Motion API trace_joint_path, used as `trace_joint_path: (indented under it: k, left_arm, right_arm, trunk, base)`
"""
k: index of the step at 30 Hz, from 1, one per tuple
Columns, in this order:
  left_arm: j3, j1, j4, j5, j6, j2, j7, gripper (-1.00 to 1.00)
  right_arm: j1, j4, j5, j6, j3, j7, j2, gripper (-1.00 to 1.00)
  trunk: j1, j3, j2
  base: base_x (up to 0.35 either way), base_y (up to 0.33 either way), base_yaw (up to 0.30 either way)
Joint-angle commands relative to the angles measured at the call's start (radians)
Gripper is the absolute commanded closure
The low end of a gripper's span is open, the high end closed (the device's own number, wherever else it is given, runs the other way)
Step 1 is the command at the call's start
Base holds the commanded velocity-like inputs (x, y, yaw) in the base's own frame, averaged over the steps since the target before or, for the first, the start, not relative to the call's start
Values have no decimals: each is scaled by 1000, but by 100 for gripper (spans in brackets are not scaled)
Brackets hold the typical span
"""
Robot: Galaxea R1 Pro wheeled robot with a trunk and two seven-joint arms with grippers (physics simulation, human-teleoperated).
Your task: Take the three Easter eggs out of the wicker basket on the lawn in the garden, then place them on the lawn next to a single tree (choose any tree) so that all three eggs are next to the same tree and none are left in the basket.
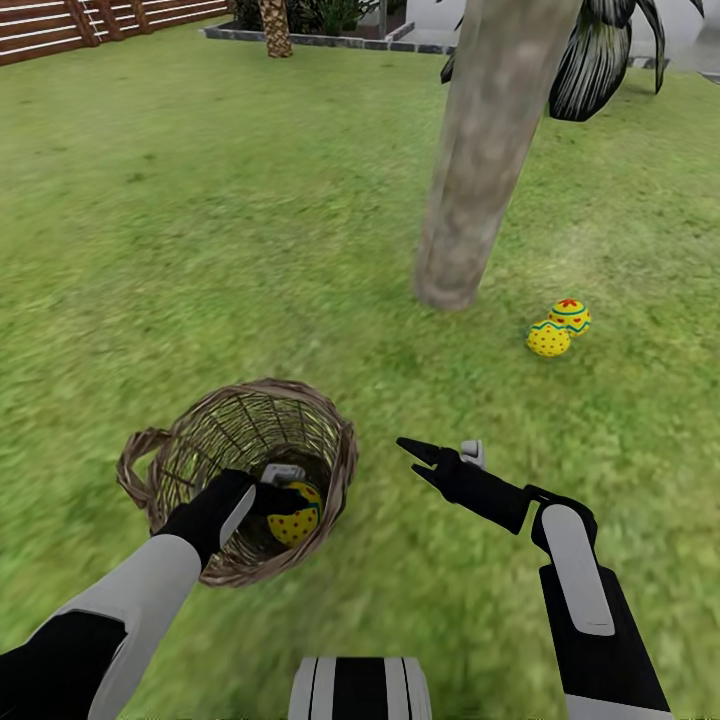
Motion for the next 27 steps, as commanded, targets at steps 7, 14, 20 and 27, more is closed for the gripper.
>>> trace_joint_path:
  k: [7,14,20,27]
  left_arm:
    - [-2,0,8,-27,-1,1,6,-100]
    - [-2,-1,12,-33,1,1,6,-100]
    - [-2,-1,12,-33,1,1,6,-100]
    - [-2,-1,12,-33,1,0,6,-100]
  right_arm:
    - [-1,0,10,6,-3,10,1,-100]
    - [-1,0,10,6,-3,10,1,-100]
    - [-1,0,10,6,-3,10,1,-100]
    - [-1,0,10,6,-4,10,1,-100]
  trunk:
    - [1,-5,0]
    - [1,-5,0]
    - [1,-5,0]
    - [1,-9,-1]
  base:
    - [0,0,0]
    - [0,0,0]
    - [0,0,0]
    - [0,0,0]
